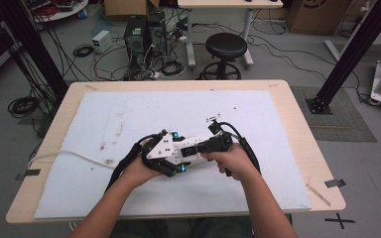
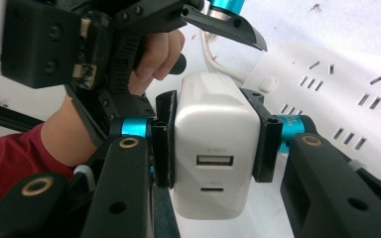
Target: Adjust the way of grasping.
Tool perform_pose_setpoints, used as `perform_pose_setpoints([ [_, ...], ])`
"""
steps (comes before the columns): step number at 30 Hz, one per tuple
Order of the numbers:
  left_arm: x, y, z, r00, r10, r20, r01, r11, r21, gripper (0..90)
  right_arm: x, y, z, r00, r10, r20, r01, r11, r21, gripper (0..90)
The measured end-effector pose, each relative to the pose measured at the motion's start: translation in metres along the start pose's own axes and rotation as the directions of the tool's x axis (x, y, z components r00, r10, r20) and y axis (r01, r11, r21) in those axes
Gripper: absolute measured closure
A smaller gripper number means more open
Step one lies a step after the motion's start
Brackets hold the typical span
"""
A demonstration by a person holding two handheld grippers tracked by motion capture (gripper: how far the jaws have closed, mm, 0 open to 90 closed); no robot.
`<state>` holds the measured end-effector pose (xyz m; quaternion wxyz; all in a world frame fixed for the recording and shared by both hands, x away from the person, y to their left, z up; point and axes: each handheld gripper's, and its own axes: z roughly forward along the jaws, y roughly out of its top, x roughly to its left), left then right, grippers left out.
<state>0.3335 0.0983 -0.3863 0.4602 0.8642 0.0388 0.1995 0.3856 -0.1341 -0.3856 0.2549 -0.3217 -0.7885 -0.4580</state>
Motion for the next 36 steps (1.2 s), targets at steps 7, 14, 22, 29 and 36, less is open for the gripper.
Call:
perform_pose_setpoints([
  [7, 0.004, -0.002, -0.007, 0.9999, -0.012, -0.005, 0.012, 0.9998, 0.017, 20.0, 0.002, 0.000, -0.009, 0.9997, -0.013, 0.019, 0.014, 0.999, -0.037, 63.2],
  [14, 0.013, -0.013, -0.021, 0.9973, -0.071, -0.021, 0.073, 0.9923, 0.100, 19.8, 0.004, -0.001, -0.024, 0.9979, -0.030, 0.058, 0.034, 0.997, -0.070, 63.3],
  [22, 0.027, -0.020, -0.039, 0.9920, -0.122, -0.034, 0.126, 0.9714, 0.201, 19.8, 0.014, 0.001, -0.048, 0.9852, -0.069, 0.157, 0.085, 0.991, -0.098, 63.2],
  [29, 0.042, -0.024, -0.058, 0.9801, -0.189, -0.059, 0.198, 0.9378, 0.285, 19.8, 0.019, 0.003, -0.060, 0.9704, -0.094, 0.223, 0.114, 0.990, -0.082, 63.2],
  [36, 0.061, -0.031, -0.080, 0.9700, -0.232, -0.073, 0.243, 0.9060, 0.347, 19.8, 0.023, 0.006, -0.069, 0.9492, -0.116, 0.293, 0.139, 0.989, -0.060, 63.2],
])
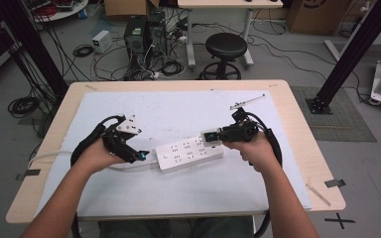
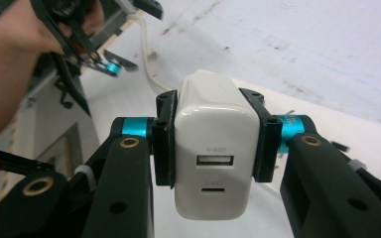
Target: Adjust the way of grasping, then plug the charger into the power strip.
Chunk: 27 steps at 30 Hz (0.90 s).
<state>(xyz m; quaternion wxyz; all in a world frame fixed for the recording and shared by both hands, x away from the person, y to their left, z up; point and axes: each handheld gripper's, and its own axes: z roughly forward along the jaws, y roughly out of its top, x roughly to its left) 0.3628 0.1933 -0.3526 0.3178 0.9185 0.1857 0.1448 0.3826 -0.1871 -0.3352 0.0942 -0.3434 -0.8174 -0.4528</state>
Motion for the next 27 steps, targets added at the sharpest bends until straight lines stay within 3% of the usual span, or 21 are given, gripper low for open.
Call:
perform_pose_setpoints([
  [2, 0.005, -0.001, -0.004, 1.0000, -0.008, 0.006, 0.008, 1.0000, 0.003, 19.8, -0.001, 0.001, -0.003, 0.9999, 0.003, 0.013, -0.003, 1.000, 0.000, 63.2],
  [3, 0.014, -0.003, -0.010, 0.9998, -0.017, 0.008, 0.017, 0.9999, 0.003, 19.8, -0.002, 0.001, -0.005, 0.9996, 0.004, 0.028, -0.004, 1.000, 0.001, 63.2],
  [8, 0.023, -0.006, -0.017, 0.9995, -0.032, -0.002, 0.032, 0.9995, -0.007, 19.8, -0.004, 0.001, -0.007, 0.9988, 0.006, 0.050, -0.006, 1.000, 0.007, 63.2],
  [15, 0.026, -0.008, -0.017, 0.9995, -0.029, 0.014, 0.029, 0.9995, -0.010, 19.8, -0.006, 0.008, -0.007, 0.9978, -0.009, 0.066, 0.007, 0.999, 0.031, 63.3],
  [21, 0.027, -0.009, -0.016, 0.9986, -0.050, 0.016, 0.051, 0.9986, -0.013, 19.8, -0.007, 0.016, -0.013, 0.9962, -0.019, 0.085, 0.016, 0.999, 0.041, 63.2],
  [27, 0.026, -0.009, -0.017, 0.9991, -0.039, 0.015, 0.039, 0.9992, -0.012, 19.8, -0.009, 0.024, -0.015, 0.9936, -0.041, 0.105, 0.034, 0.998, 0.062, 63.2],
])
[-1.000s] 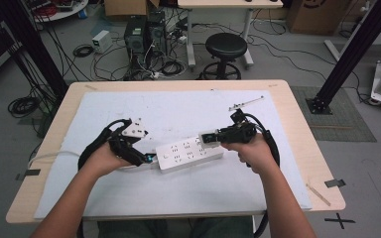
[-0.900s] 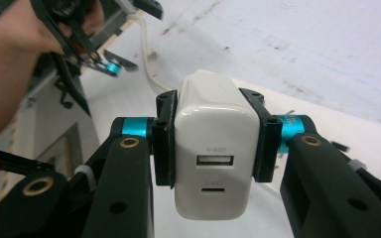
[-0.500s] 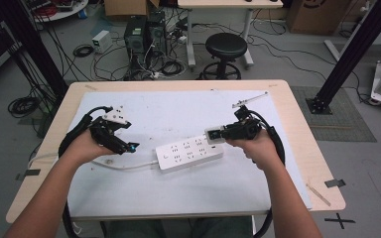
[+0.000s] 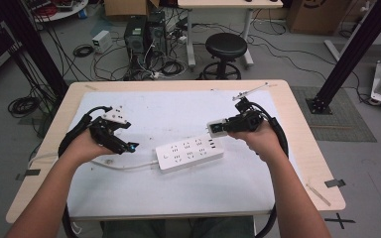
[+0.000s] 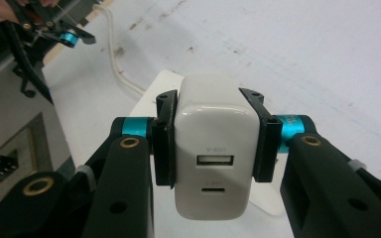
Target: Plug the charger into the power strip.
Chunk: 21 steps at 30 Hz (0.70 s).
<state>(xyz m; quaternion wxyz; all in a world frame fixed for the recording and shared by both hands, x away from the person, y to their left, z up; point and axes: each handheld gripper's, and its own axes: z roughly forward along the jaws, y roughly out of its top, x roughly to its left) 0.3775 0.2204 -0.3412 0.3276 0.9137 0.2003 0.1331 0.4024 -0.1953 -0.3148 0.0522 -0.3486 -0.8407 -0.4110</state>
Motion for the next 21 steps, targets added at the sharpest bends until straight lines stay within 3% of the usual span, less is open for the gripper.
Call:
perform_pose_setpoints([
  [4, -0.002, 0.000, 0.000, 0.9999, 0.012, -0.001, -0.012, 0.9999, -0.004, 19.8, -0.004, 0.009, 0.002, 0.9986, -0.043, 0.033, 0.040, 0.996, 0.074, 63.2],
  [6, -0.002, 0.000, 0.001, 1.0000, 0.010, -0.002, -0.010, 0.9999, -0.009, 19.8, -0.004, 0.011, 0.003, 0.9977, -0.055, 0.040, 0.052, 0.995, 0.084, 63.2],
  [10, -0.001, -0.001, -0.001, 1.0000, 0.002, -0.006, -0.002, 0.9999, -0.012, 19.8, -0.005, 0.020, 0.011, 0.9934, -0.103, 0.050, 0.094, 0.984, 0.154, 63.2],
  [12, 0.000, -0.002, -0.001, 1.0000, 0.005, -0.007, -0.005, 1.0000, -0.007, 19.8, -0.005, 0.020, 0.011, 0.9934, -0.103, 0.050, 0.094, 0.984, 0.154, 63.2],
  [14, 0.000, -0.004, 0.001, 1.0000, -0.003, -0.003, 0.003, 1.0000, -0.006, 19.8, -0.005, 0.026, 0.018, 0.9899, -0.133, 0.051, 0.120, 0.973, 0.198, 63.2],
  [19, -0.001, -0.007, 0.003, 1.0000, -0.002, -0.003, 0.002, 1.0000, -0.002, 19.8, -0.006, 0.028, 0.020, 0.9893, -0.137, 0.051, 0.123, 0.971, 0.206, 63.2],
  [20, -0.001, -0.007, 0.003, 1.0000, -0.002, -0.003, 0.002, 1.0000, -0.002, 19.8, -0.007, 0.032, 0.028, 0.9834, -0.176, 0.042, 0.161, 0.955, 0.249, 63.2],
  [21, -0.001, -0.009, 0.003, 1.0000, 0.000, -0.003, 0.000, 1.0000, 0.004, 19.8, -0.007, 0.032, 0.028, 0.9834, -0.176, 0.042, 0.161, 0.955, 0.249, 63.2],
])
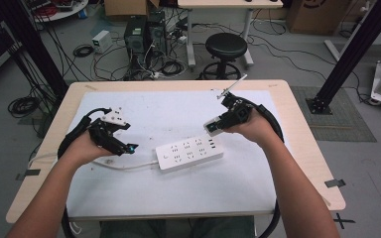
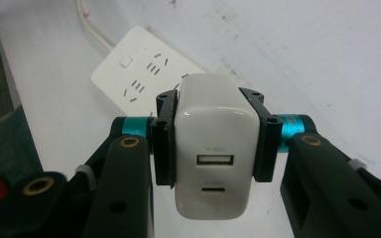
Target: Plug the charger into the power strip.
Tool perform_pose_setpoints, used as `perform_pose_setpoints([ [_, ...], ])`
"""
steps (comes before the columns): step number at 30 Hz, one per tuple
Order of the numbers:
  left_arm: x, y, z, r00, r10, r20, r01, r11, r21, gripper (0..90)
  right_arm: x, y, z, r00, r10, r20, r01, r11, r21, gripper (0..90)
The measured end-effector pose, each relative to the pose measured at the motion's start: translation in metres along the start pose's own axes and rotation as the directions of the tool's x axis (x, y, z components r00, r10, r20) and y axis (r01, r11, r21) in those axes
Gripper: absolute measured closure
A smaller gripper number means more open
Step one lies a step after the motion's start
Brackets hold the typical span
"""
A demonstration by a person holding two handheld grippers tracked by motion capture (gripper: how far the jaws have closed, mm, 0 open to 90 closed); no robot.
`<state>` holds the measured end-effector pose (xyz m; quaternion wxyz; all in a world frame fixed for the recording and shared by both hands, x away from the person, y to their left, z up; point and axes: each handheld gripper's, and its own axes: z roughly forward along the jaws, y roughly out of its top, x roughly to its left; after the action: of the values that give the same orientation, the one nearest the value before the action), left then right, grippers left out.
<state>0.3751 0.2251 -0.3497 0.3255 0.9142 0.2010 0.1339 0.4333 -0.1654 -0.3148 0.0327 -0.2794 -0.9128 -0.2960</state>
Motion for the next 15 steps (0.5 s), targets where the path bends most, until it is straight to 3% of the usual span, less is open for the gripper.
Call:
perform_pose_setpoints([
  [1, 0.000, -0.002, 0.000, 1.0000, -0.004, 0.000, 0.004, 1.0000, -0.001, 19.8, 0.001, 0.007, 0.011, 0.9952, -0.098, -0.001, 0.098, 0.993, 0.061, 63.2],
  [2, 0.000, -0.002, 0.000, 1.0000, -0.004, 0.000, 0.004, 1.0000, -0.001, 19.8, 0.001, 0.009, 0.014, 0.9924, -0.123, -0.004, 0.123, 0.989, 0.078, 63.2],
  [4, -0.001, -0.004, 0.000, 1.0000, -0.004, -0.001, 0.004, 1.0000, -0.001, 19.8, 0.002, 0.011, 0.017, 0.9916, -0.129, -0.005, 0.129, 0.987, 0.097, 63.2],
  [5, -0.002, -0.006, 0.001, 0.9999, -0.009, -0.008, 0.009, 0.9999, -0.007, 19.8, 0.003, 0.016, 0.023, 0.9873, -0.159, -0.008, 0.158, 0.980, 0.118, 63.2],
  [7, -0.002, -0.006, 0.001, 0.9999, -0.009, -0.008, 0.009, 0.9999, -0.007, 19.8, 0.002, 0.018, 0.026, 0.9846, -0.175, -0.006, 0.174, 0.976, 0.131, 63.2],
  [9, -0.002, -0.007, 0.001, 1.0000, -0.004, -0.003, 0.004, 1.0000, 0.000, 19.8, 0.002, 0.018, 0.026, 0.9846, -0.175, -0.006, 0.174, 0.976, 0.131, 63.2],
  [10, -0.002, -0.007, 0.001, 1.0000, -0.004, -0.003, 0.004, 1.0000, 0.000, 19.8, 0.002, 0.020, 0.032, 0.9795, -0.202, -0.005, 0.200, 0.967, 0.157, 63.2],
  [11, -0.003, -0.010, -0.001, 1.0000, -0.007, -0.003, 0.007, 0.9999, -0.009, 19.8, 0.002, 0.020, 0.032, 0.9795, -0.202, -0.005, 0.200, 0.967, 0.157, 63.2],
  [12, -0.002, -0.012, -0.001, 1.0000, -0.009, -0.003, 0.009, 0.9999, -0.009, 19.8, 0.003, 0.025, 0.038, 0.9673, -0.252, -0.024, 0.252, 0.948, 0.192, 63.2],
  [13, -0.002, -0.014, -0.001, 0.9998, -0.018, -0.003, 0.018, 0.9998, -0.010, 19.8, 0.004, 0.029, 0.041, 0.9612, -0.274, -0.028, 0.274, 0.939, 0.207, 63.2],
  [15, -0.001, -0.017, -0.001, 0.9997, -0.021, -0.010, 0.020, 0.9998, -0.008, 19.8, 0.005, 0.032, 0.042, 0.9599, -0.279, -0.030, 0.278, 0.934, 0.223, 63.2],
])
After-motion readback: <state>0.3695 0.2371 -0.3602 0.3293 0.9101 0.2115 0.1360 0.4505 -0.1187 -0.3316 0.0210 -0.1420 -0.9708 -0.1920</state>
